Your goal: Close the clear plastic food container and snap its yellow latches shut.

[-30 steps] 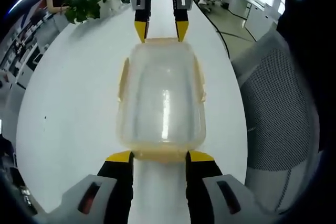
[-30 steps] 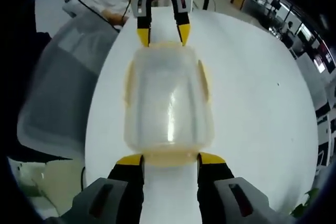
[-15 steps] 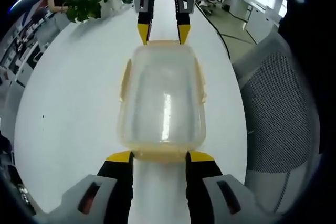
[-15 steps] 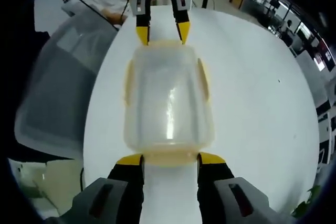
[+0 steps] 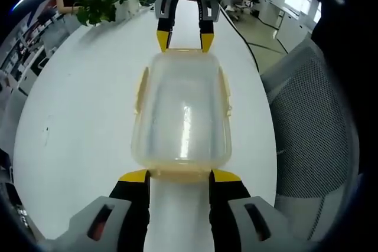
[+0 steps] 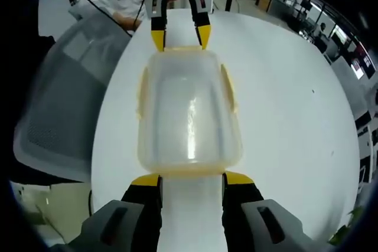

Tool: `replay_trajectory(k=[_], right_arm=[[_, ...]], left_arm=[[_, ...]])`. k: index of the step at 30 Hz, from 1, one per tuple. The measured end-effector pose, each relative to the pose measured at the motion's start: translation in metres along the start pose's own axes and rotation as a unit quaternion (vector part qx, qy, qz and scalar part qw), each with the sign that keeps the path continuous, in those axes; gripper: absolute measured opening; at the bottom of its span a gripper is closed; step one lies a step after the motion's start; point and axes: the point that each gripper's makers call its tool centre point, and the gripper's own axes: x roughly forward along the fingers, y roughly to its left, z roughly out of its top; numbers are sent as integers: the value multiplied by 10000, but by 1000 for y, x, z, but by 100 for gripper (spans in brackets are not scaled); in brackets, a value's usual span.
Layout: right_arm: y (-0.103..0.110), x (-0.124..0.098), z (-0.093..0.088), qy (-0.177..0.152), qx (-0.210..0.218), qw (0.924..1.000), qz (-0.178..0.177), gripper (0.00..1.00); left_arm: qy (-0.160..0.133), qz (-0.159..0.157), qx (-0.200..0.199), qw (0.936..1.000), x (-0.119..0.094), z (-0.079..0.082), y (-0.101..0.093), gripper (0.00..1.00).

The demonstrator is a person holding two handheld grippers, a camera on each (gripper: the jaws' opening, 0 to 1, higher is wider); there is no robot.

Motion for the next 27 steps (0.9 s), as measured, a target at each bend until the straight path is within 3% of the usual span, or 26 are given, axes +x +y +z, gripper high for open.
replay_trajectory(k=[12,19,24,27], right_arm=[[0,0,-3,64,-18,10000,26,39],[0,-4,-6,69,190,9998,21,39],[-1,-5,-9,74,346,9994,32,40],[-3,-7,-10,13,661,9978,23,41]], left_arm=[[11,-81,-170,9998,0,-3,-1,40],[151,-162,-310,9993,2,-9,-5,40],[83,-140,-390,9991,-1,-6,-3,40],[29,-146,-551,9984,-2,-5,-3,40]])
